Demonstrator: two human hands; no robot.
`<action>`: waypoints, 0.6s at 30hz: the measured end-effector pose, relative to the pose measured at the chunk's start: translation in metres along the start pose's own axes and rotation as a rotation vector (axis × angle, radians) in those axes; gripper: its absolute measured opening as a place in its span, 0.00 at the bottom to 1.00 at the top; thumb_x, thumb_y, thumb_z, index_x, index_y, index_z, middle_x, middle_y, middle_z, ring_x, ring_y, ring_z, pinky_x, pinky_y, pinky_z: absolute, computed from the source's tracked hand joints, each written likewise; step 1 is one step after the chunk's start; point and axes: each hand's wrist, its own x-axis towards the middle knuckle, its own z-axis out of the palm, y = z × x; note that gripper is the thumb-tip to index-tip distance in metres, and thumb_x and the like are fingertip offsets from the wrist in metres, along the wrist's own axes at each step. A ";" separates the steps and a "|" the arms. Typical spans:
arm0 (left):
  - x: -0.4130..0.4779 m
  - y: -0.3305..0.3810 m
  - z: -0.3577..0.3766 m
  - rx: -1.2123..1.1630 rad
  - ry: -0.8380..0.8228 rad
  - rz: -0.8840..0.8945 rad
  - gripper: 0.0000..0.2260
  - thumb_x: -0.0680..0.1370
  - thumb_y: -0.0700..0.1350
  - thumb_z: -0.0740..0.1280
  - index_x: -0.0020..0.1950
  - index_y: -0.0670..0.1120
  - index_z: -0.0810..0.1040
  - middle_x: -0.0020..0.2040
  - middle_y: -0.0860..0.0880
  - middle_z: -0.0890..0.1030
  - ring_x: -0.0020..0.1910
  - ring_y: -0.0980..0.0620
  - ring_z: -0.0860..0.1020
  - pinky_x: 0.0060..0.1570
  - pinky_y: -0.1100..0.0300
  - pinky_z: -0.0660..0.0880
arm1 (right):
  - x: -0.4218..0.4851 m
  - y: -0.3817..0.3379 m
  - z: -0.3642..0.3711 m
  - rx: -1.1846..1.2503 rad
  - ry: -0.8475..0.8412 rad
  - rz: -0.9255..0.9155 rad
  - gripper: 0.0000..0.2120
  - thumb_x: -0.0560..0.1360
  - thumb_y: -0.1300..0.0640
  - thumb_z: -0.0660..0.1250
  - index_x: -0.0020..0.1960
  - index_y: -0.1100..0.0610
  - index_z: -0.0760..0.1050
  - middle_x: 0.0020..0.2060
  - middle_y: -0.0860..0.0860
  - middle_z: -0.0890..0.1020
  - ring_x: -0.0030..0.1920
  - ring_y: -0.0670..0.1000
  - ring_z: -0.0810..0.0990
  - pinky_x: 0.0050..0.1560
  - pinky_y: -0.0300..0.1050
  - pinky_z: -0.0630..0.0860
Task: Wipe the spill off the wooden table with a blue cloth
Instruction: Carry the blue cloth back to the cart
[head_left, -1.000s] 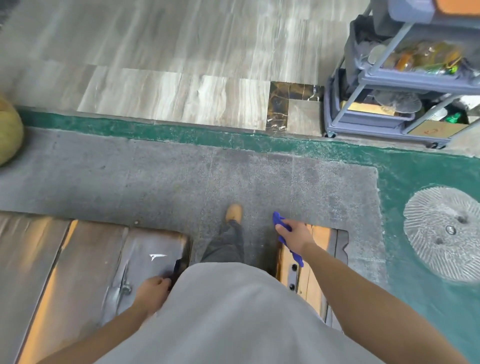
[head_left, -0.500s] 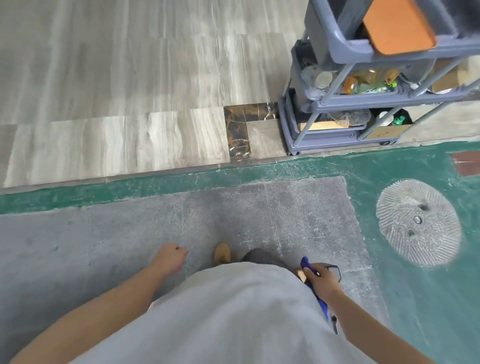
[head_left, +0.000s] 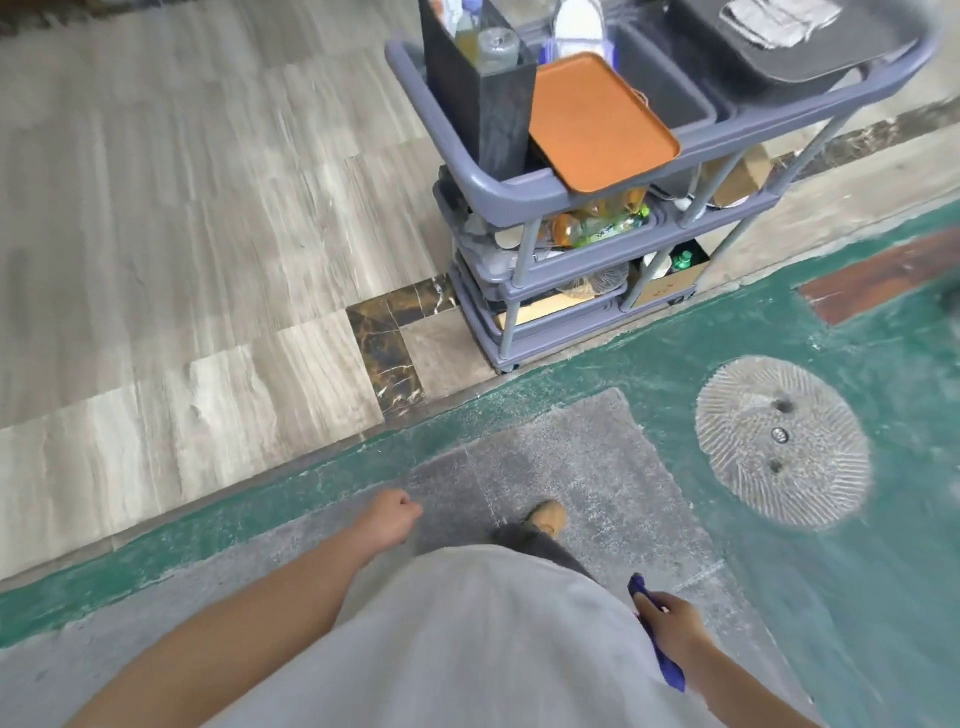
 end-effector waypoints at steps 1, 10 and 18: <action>-0.001 0.017 0.000 0.003 0.013 -0.012 0.08 0.79 0.43 0.61 0.40 0.45 0.70 0.37 0.43 0.72 0.34 0.48 0.68 0.33 0.56 0.61 | 0.014 -0.014 -0.016 0.006 -0.005 -0.004 0.09 0.77 0.48 0.69 0.51 0.51 0.85 0.38 0.50 0.87 0.42 0.55 0.85 0.48 0.45 0.80; 0.023 0.105 -0.003 0.054 0.121 -0.069 0.16 0.80 0.40 0.62 0.32 0.45 0.71 0.32 0.45 0.73 0.32 0.48 0.70 0.33 0.57 0.62 | 0.072 -0.205 -0.145 0.073 -0.036 -0.357 0.08 0.80 0.48 0.66 0.45 0.50 0.79 0.33 0.50 0.84 0.27 0.46 0.76 0.37 0.43 0.73; 0.064 0.246 -0.039 -0.030 0.246 0.094 0.12 0.79 0.44 0.63 0.38 0.41 0.75 0.33 0.46 0.76 0.32 0.46 0.72 0.36 0.55 0.66 | 0.067 -0.389 -0.250 0.140 0.142 -0.846 0.18 0.80 0.50 0.68 0.67 0.54 0.77 0.49 0.49 0.75 0.52 0.41 0.76 0.54 0.30 0.69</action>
